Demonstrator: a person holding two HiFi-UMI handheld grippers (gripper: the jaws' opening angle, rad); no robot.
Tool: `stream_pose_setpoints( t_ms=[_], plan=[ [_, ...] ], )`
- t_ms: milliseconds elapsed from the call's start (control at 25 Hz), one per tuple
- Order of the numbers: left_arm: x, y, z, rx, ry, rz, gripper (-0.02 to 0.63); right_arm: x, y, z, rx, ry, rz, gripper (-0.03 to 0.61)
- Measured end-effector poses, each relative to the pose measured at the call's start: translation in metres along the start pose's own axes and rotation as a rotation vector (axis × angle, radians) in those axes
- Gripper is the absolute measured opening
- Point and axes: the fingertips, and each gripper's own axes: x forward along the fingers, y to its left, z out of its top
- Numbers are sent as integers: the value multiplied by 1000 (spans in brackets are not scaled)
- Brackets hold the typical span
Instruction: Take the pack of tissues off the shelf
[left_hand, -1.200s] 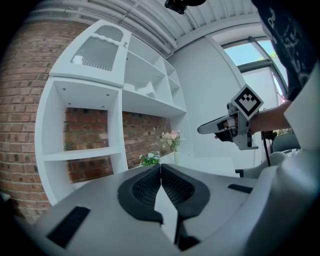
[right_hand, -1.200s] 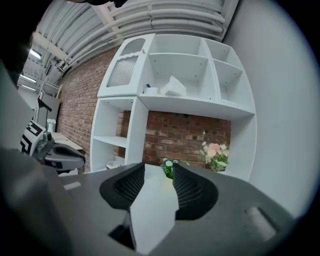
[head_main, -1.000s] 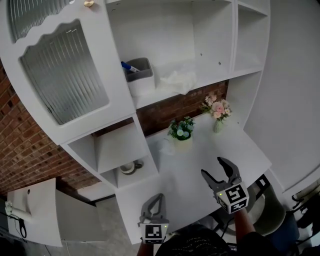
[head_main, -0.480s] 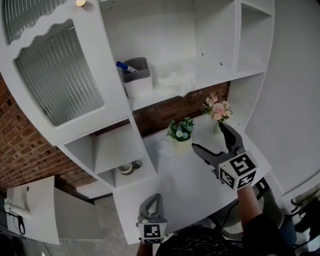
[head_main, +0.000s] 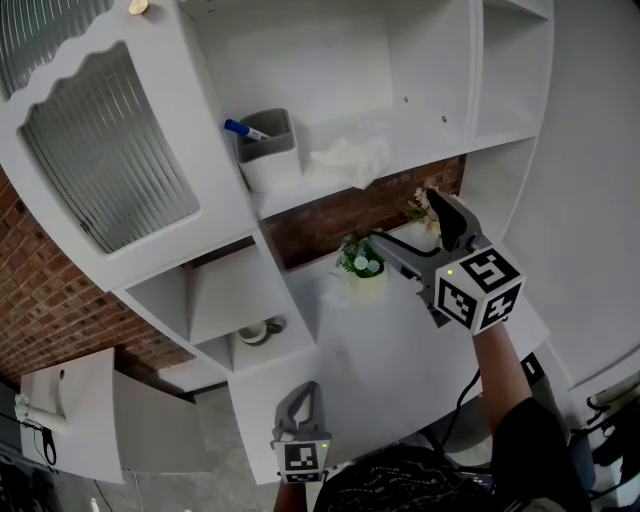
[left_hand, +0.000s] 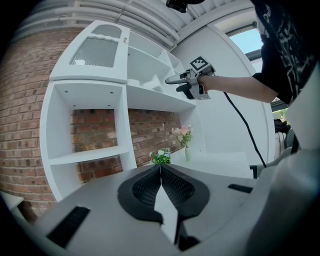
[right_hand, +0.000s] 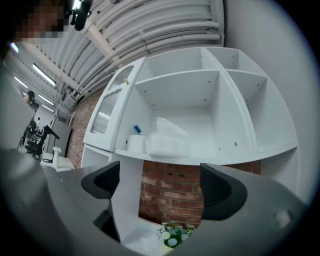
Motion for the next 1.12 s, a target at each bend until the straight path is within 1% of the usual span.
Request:
stream_pose_setpoints(
  t_ms=[80,280,440,520,600,680,760,800,920,1000,1120],
  plan=[
    [3,-1,0,-3,0,0,9,6,-5,9,27,-21,8,487],
    [7,-2,2,9,5,14,9,28,-14,32,10,-35,28,489],
    [9,1,0,-15,-14,41,9,47,-18,38,-4,2,57,489],
    [10,3,0,-12,-8,49,9,56,-22,37,-13,29,62,489],
    [11,5,2,12,5,47,9,64,-24,37,17,47,83,489],
    [12,6,4,39,12,44,9,70,-24,40,81,40,115,489],
    [14,6,3,28,7,48,9,75,-25,46,141,25,134,489],
    [16,6,2,17,6,49,9,78,-26,48,151,28,137,489],
    [18,11,6,3,-7,52,9,90,-29,48,122,75,129,489],
    [19,15,8,11,-16,62,9,96,-27,46,90,103,127,489],
    [16,18,6,15,-14,67,9,99,-24,38,1,152,103,486]
  ],
)
